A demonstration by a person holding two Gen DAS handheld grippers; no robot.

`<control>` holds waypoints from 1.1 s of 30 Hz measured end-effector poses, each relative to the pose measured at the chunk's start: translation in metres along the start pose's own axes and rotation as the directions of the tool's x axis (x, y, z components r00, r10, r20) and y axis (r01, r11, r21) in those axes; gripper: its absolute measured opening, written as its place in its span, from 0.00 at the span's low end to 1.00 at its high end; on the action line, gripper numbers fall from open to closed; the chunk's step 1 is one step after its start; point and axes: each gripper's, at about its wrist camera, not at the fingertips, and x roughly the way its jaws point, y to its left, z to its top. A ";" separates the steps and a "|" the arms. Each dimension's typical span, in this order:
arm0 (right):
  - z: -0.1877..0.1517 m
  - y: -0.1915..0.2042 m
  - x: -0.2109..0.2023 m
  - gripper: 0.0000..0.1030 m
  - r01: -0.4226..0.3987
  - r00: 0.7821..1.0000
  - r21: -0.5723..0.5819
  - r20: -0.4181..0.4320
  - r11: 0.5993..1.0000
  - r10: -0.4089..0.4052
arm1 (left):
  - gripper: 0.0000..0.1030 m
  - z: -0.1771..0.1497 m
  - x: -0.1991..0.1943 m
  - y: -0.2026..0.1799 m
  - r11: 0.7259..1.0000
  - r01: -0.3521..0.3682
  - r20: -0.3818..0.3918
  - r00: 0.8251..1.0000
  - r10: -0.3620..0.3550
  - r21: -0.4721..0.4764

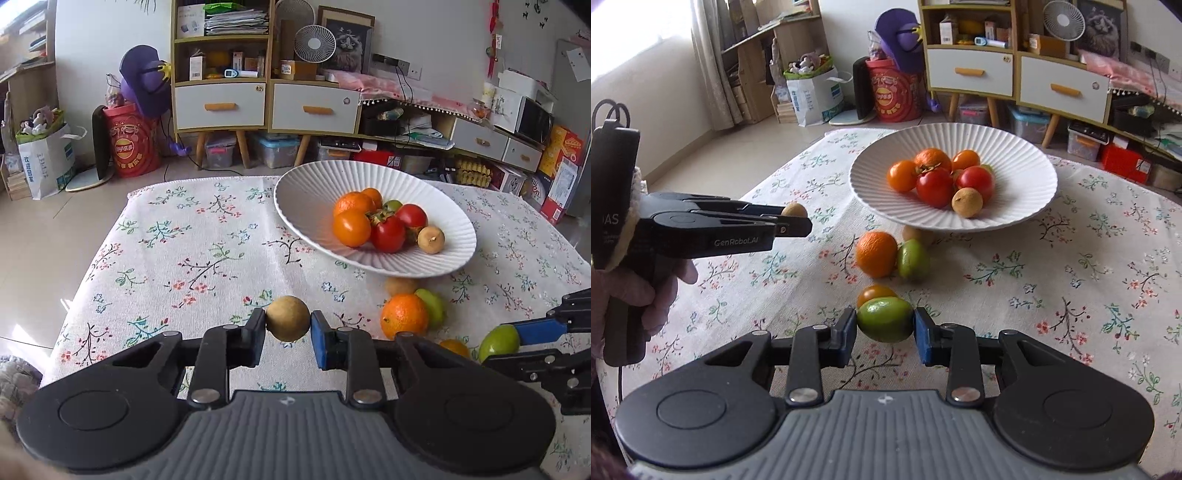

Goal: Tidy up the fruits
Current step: 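Grasp a brown kiwi-like fruit with the left tool while the right tool grasps a green lime, then carry both fruits into the white bowl and open both tools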

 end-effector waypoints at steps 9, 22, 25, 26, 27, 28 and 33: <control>0.024 -0.032 0.002 0.29 0.072 0.995 0.088 0.068 0.994 -0.078 | 0.19 0.019 0.001 -0.022 0.999 0.039 0.038 0.999 -0.039 0.003; 0.050 -0.060 0.019 0.29 0.118 0.983 0.193 0.117 0.974 -0.142 | 0.19 0.036 0.027 -0.061 0.996 0.088 0.015 0.996 -0.088 0.031; 0.053 -0.061 0.022 0.29 0.116 0.983 0.201 0.116 0.973 -0.142 | 0.19 0.036 0.031 -0.064 0.996 0.087 0.004 0.996 -0.087 0.031; 0.053 -0.062 0.024 0.29 0.117 0.983 0.201 0.114 0.973 -0.142 | 0.19 0.036 0.032 -0.064 0.996 0.085 0.000 0.996 -0.085 0.032; 0.053 -0.062 0.025 0.29 0.118 0.983 0.201 0.112 0.972 -0.143 | 0.20 0.036 0.033 -0.064 0.996 0.085 -0.003 0.996 -0.085 0.033; 0.053 -0.061 0.027 0.29 0.120 0.984 0.201 0.110 0.972 -0.143 | 0.20 0.036 0.034 -0.064 0.996 0.084 -0.005 0.996 -0.083 0.034; 0.051 -0.060 0.028 0.30 0.125 0.985 0.185 0.093 0.975 -0.144 | 0.20 0.034 0.034 -0.066 0.995 0.089 -0.015 0.996 -0.088 0.053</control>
